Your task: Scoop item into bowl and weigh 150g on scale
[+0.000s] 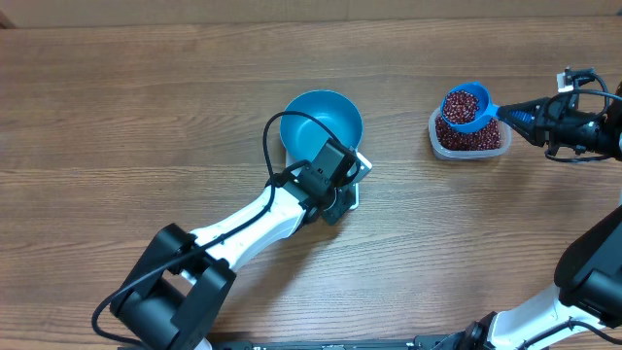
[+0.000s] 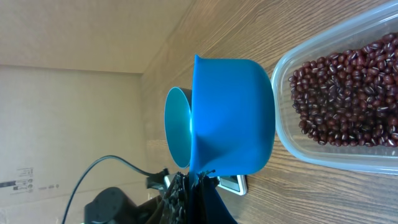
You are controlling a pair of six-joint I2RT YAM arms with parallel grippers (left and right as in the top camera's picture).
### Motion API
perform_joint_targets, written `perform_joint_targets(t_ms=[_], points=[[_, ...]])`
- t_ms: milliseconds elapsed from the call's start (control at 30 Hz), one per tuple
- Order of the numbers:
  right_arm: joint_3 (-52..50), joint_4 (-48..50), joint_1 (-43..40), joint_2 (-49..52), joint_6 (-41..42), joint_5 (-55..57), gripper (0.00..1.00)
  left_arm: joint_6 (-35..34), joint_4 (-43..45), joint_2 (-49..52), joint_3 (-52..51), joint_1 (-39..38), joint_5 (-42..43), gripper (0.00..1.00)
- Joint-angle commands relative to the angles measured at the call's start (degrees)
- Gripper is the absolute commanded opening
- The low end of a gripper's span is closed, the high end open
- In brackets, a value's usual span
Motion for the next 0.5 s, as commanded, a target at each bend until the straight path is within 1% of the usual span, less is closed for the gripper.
perform_joint_targets(t_ms=[0, 200, 467], points=[[0.1, 0.1, -0.2, 0.0, -0.7, -1.1, 0.04, 1.1, 0.5, 1.1, -0.8, 0.1, -0.8, 0.04], [0.1, 0.1, -0.2, 0.0, -0.9, -1.1, 0.04, 1.1, 0.7, 1.1, -0.8, 0.1, -1.0, 0.04], [0.1, 0.1, -0.2, 0.0, -0.9, -1.1, 0.04, 1.1, 1.7, 2.1, -0.8, 0.1, -4.3, 0.04]])
